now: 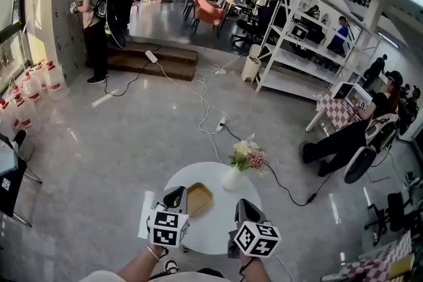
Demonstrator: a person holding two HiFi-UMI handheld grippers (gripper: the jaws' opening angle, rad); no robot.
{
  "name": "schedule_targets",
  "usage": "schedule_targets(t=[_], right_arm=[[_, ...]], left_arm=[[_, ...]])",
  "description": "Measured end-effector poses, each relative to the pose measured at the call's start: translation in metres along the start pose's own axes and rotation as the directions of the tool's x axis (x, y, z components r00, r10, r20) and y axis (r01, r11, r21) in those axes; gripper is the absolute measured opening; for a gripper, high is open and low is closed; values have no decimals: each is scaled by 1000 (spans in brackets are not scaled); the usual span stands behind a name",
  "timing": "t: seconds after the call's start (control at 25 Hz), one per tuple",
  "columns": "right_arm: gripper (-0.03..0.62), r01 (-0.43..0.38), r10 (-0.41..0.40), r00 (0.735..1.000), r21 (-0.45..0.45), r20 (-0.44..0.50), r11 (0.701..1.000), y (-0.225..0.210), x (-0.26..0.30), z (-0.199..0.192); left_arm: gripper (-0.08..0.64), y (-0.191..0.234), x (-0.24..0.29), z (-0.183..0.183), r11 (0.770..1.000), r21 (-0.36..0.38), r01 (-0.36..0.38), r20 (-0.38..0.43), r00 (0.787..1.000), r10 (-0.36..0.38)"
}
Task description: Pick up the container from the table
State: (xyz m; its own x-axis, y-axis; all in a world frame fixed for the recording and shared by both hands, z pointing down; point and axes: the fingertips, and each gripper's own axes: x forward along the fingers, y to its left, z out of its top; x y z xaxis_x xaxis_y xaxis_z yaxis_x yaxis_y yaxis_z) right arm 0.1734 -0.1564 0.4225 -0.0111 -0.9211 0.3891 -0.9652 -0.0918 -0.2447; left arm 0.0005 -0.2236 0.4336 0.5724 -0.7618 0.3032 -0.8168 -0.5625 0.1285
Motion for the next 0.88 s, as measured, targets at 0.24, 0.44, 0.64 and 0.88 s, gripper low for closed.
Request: schedule_targets(t=[0.24,0.44,0.64,0.88], right_arm=[[25,1,-1,1000,-1,-22,1000,3,1,-4],[25,-38,37,998,-20,-41,999,0,15,-6],[25,-82,80,996,-51,-40,995,2,28,4],[25,-126,124,991,-55,-40,991,8,44,7]], left_arm=[[17,-5,1,4,1000,-5,26,2,1000,-26],[17,0,8,-2,999,-31,-13,-15,1000,12],[17,5,9,1,998,-34,-55,-8,998,54],[17,16,15,3,995,-31,-96,3,995,96]])
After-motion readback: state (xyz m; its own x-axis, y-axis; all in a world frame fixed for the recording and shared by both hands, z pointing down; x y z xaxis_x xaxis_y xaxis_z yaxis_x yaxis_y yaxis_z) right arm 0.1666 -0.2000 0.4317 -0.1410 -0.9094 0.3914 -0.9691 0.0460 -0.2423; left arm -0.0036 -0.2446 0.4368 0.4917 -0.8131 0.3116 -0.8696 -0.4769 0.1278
